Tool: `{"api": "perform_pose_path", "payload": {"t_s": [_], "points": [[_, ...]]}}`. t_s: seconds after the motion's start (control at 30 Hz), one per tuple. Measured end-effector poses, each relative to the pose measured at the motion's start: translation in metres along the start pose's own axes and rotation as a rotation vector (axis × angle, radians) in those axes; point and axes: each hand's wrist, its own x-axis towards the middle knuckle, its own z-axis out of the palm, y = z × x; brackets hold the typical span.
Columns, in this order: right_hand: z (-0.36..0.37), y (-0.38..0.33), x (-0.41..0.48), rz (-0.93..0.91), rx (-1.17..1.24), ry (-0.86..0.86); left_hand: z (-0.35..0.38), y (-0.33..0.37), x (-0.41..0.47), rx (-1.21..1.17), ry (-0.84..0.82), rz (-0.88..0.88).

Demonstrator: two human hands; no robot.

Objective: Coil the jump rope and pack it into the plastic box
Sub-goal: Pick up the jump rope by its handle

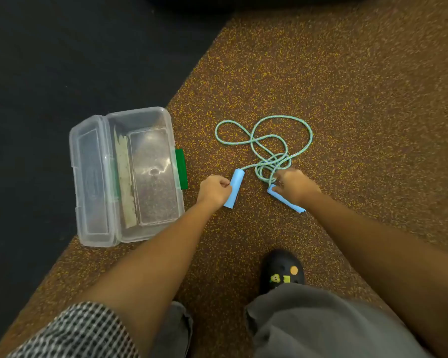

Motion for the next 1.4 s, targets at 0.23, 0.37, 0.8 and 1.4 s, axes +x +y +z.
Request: {"api": "perform_pose_path", "payload": {"t_s": [0.23,0.37,0.8,1.4], "points": [[0.010,0.002,0.005,0.018,0.053,-0.011,0.030,-0.010,0.015,0.173,0.017,0.079],[0.019,-0.002,0.004,-0.004,0.037,-0.013,0.042,-0.012,0.019,0.275,0.031,0.100],[-0.003,-0.021,-0.003,-0.160,0.031,0.283,-0.015,0.002,-0.004,0.002,-0.359,0.094],[-0.140,-0.112,-0.138,-0.469,0.093,0.229,-0.121,0.066,-0.156,0.058,-0.355,0.391]]}}
